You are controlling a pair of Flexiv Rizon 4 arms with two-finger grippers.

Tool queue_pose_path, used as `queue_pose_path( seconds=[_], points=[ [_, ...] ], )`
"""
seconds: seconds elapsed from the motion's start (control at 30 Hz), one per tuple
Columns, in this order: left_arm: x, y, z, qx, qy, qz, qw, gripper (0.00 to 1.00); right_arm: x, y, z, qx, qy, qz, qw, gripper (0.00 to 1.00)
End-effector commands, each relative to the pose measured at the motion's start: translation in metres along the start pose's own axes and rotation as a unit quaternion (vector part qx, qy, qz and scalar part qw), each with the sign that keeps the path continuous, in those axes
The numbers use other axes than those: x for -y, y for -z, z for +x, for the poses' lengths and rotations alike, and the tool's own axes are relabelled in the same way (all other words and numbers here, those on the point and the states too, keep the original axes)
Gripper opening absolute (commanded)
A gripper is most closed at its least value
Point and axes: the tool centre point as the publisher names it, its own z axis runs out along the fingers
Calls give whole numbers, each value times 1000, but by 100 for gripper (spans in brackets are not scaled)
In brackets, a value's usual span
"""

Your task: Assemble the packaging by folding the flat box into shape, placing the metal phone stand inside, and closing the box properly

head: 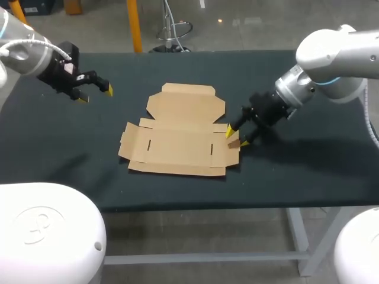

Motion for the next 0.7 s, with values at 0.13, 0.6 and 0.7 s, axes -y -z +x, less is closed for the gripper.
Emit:
queue_pose_path(
  seconds=[0.13,0.6,0.7],
  points=[
    [1,-2,1,0,-2,-5,1000,100,16,-1,3,-9,-18,-97,995,37],
    [0,-1,-1,0,0,-7,1000,100,13,-11,4,-24,-8,-73,997,0],
    [0,-1,-1,-1,0,-7,1000,100,12,-4,3,-36,8,-58,998,0]
  ],
)
